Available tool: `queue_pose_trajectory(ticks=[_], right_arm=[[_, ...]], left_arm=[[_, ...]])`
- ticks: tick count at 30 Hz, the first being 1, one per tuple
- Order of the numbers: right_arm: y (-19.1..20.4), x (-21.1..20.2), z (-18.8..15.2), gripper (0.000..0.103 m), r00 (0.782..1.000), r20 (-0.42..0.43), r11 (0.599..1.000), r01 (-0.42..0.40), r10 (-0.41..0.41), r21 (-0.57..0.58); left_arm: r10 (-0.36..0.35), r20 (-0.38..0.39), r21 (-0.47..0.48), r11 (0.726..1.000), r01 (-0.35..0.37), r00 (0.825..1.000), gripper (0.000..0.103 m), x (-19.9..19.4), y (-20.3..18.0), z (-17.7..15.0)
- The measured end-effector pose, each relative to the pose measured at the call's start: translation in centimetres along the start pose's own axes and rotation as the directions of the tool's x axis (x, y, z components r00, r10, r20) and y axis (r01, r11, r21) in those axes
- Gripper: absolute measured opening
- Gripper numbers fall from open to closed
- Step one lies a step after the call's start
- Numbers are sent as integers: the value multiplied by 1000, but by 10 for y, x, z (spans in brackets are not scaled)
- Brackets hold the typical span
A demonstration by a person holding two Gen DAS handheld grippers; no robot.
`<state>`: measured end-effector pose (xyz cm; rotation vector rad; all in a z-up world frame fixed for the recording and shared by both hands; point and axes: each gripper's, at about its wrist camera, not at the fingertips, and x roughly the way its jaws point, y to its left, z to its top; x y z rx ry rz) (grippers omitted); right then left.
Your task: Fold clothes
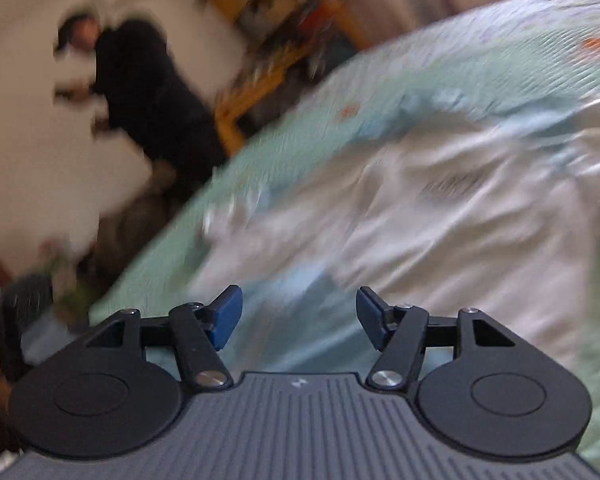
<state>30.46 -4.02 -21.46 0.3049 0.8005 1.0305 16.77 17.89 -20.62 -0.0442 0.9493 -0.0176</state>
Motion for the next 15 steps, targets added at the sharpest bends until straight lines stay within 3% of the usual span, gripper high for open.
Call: queue_pose_trajectory(ticks=[3,5,8,12,15], right_arm=[[22,24,-11,65,992,-100,992,70,-80,-101],[30,29,-14,65,988,-123,990,81,-95,-120],[27,21,-10,65,996,-90,997,23,-29,-69],[29,12,-5,65,1000,-20,1000,-11,12,30],[57,-14,-16,65,999,35,997,-32,30,76]], left_arm=[[104,-9,45,994,-104,994,93,-8,14,-16],[57,20,-27,998,-57,998,93,-24,30,-20],[5,95,-63,998,1,995,93,-52,42,-25],[-37,135,102,994,23,990,93,-81,28,-44],[-80,131,208,977,51,988,93,-100,18,-69]])
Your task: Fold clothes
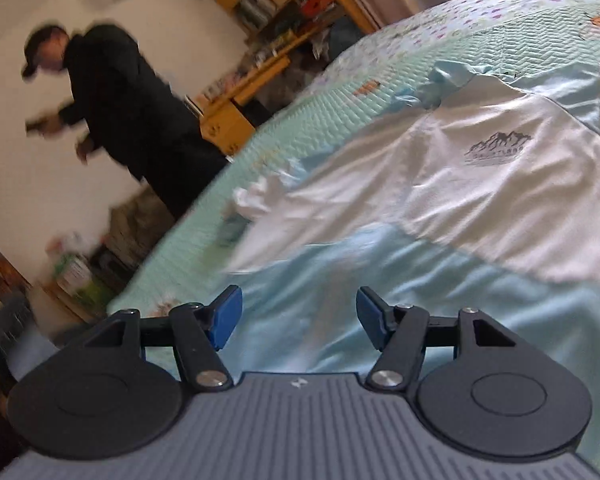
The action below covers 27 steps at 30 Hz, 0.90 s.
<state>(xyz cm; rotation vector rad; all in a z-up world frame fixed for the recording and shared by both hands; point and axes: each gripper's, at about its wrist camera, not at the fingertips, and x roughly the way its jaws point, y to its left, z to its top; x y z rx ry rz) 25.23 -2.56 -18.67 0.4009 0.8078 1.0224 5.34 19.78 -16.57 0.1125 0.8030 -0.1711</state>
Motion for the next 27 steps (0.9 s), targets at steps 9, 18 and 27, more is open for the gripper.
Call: queue_pose_trajectory(ticks=[9,18,27], right_arm=[[57,-38,-68,68,998,47,987,-47,41,151],[70,-30,-89,69,998,-22,978,67,-64,198],[73,-31,-97,69,979,15,960,197,-204,199]], left_arm=[[118,23,233,965,-120,993,92,-29,-30,-60],[251,11,209,946,-248,968,93,-24,-10,-77],[404,55,191,893,-407,913,90,-14,-20,-79]])
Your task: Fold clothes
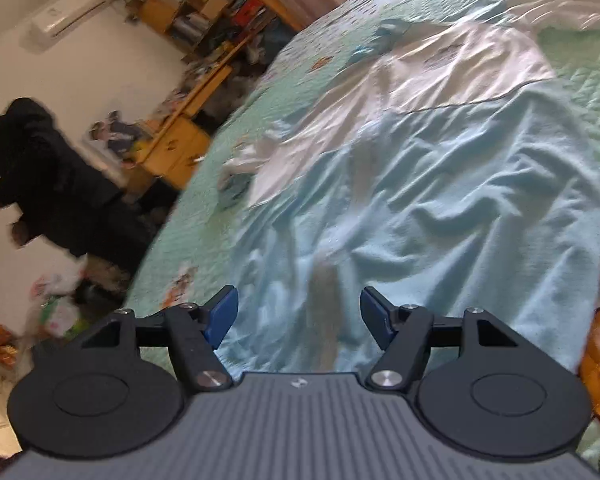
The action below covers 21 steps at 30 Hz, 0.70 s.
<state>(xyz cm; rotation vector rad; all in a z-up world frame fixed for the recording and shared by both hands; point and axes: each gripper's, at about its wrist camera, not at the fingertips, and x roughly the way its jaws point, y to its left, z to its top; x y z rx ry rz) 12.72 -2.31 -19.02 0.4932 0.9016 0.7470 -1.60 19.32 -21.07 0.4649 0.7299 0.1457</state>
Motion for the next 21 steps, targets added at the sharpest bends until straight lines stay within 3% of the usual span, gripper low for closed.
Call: queue_pose_trajectory(ticks=[3,5,7,10,14,17,21], right_arm=[[10,7,-10,69,978,11,974,207,-207,-93],[15,9,-22,69,959,19,947,284,-284,-152],[14,5,-34,69,956,21,944,293,-293,-150],[14,-7,-49,69,954,30,943,300,-299,-145],[15,-34,-61,69,946,62,923,323,-317,-208],[20,-43,-78,69,911,83,852,407,-403,-328],[16,-39,-96,69,865,156,774,497,-476,-392]], left_arm=[[12,-36,-141,990,-17,999,90,-16,18,-12],[52,-42,-177,982,-59,998,90,-26,26,-18],[34,-40,-200,979,-42,999,90,-32,30,-21],[-77,6,-221,972,77,997,92,-43,27,-21],[-101,25,-165,981,104,995,95,-49,15,-20],[-103,42,-157,982,109,994,97,-47,11,-18],[-112,31,-142,983,116,993,98,-35,7,-13]])
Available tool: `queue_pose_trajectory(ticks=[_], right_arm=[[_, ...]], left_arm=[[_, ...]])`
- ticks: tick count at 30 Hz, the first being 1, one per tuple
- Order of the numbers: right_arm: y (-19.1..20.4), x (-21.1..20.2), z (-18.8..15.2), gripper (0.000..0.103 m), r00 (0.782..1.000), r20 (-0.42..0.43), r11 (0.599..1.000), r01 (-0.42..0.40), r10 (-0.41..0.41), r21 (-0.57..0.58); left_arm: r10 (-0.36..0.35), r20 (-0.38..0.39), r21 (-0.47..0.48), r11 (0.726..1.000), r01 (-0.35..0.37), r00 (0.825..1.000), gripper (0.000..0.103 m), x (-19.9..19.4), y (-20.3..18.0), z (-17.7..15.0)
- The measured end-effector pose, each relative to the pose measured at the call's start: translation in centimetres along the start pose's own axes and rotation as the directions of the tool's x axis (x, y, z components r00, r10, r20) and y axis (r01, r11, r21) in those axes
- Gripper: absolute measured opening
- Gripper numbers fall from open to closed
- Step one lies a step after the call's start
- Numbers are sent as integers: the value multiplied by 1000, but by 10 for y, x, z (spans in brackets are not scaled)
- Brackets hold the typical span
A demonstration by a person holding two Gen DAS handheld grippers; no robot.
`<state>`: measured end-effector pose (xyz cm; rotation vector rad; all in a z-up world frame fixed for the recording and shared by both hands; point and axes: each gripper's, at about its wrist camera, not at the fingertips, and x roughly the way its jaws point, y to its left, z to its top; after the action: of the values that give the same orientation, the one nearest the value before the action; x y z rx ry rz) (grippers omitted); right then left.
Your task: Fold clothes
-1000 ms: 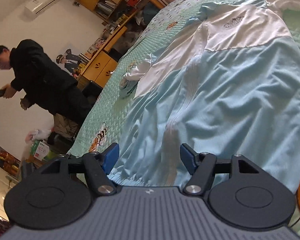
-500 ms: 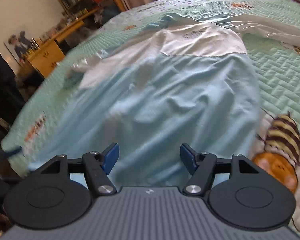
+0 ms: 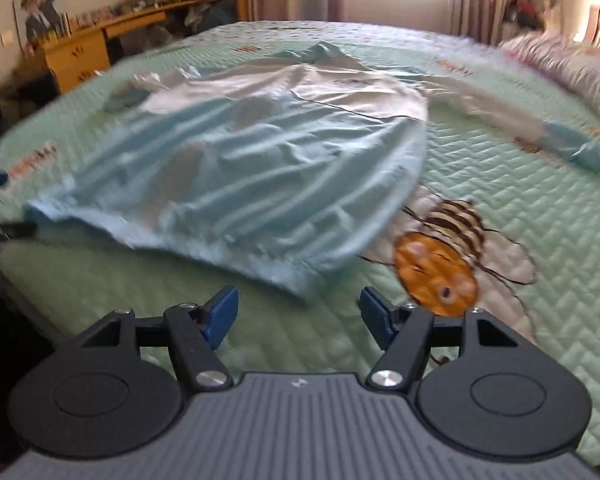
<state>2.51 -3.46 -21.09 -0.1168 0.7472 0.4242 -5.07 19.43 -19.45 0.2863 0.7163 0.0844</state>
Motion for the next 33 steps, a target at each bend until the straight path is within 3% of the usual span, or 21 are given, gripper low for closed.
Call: queue_pose_trajectory(ticks=[7,12,21,22,25,27,28,33], right_arm=[[-4,17,4,69,997,49,997,64,-61,-43],[-14,12,10,69,991,128,999,29,-34,41],[-9,25,10,68,990,122,998,63,-64,16],[-5,27,10,65,988,126,996,86,-84,-9],[6,33,9,35,981,135,988,146,-138,-54],[13,38,8,23,974,133,979,191,-181,-68],[17,38,9,9,971,125,971,218,-205,-95],[26,21,10,6,952,55,935,308,-303,-177]], left_arm=[[9,-27,-33,999,-10,1000,99,16,6,7],[6,-35,-47,999,-8,999,100,22,7,15],[-7,-52,-43,999,5,999,101,35,2,24],[-3,-50,-42,999,0,999,101,36,1,25],[9,-51,-37,999,-11,999,102,39,-2,23],[14,-57,-30,999,-16,998,102,41,-6,20],[15,-59,-19,1000,-16,998,102,42,-7,18],[80,-40,27,997,-79,996,102,38,-5,15]])
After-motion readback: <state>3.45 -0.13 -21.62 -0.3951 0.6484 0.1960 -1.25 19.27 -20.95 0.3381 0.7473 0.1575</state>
